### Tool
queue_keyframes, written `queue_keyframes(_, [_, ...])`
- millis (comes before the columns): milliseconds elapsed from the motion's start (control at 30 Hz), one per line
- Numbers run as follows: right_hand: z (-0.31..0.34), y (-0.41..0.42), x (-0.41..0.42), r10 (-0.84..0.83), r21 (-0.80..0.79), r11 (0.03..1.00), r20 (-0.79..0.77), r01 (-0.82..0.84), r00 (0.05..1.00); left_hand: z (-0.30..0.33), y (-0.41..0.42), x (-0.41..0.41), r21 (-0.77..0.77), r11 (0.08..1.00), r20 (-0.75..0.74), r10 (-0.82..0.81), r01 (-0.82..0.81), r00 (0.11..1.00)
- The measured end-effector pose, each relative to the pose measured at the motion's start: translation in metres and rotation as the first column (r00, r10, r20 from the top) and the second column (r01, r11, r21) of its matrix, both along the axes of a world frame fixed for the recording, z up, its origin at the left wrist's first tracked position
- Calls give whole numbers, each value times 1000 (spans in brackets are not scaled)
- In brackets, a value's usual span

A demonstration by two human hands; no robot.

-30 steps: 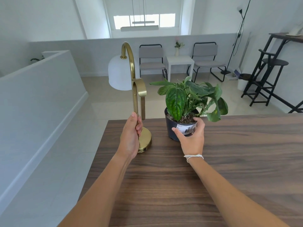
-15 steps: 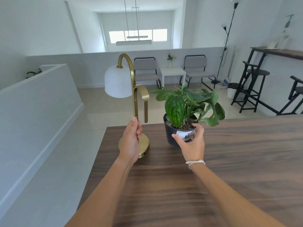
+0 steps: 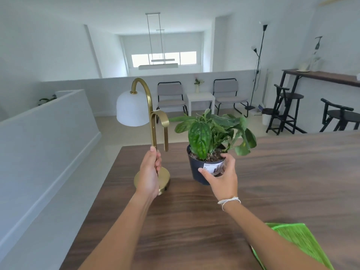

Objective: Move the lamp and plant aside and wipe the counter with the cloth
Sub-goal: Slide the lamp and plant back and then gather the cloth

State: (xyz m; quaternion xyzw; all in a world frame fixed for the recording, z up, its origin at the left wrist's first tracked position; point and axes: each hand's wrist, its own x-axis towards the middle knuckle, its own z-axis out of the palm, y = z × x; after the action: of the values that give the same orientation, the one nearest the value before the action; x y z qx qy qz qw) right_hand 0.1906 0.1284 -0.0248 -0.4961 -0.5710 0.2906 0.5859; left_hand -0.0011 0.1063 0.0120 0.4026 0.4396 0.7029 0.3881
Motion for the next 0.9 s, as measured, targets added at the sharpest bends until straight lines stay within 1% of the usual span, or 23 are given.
queue_keyframes(200, [-7,-39,43,91,-27,996,33,-90,995,-6,-46,36,-21,996,-30,83,-84,996])
queue_keyframes(300, [-10,-50,56,114,-41,993,46,-112,992,-8,-57,42,-25,993,-15,115,-115,993])
queue_keyframes(533, [-12,-53,64,105,-43,994,37,-103,994,-11,-62,39,-35,989,25,146,-145,989])
queue_keyframes(733, [-19,-43,56,83,-41,996,27,-82,996,-13,-52,28,-23,994,76,113,-111,991])
queue_keyframes(900, [-33,-48,50,64,-66,996,37,-62,997,-27,-52,22,-21,998,61,65,-64,996])
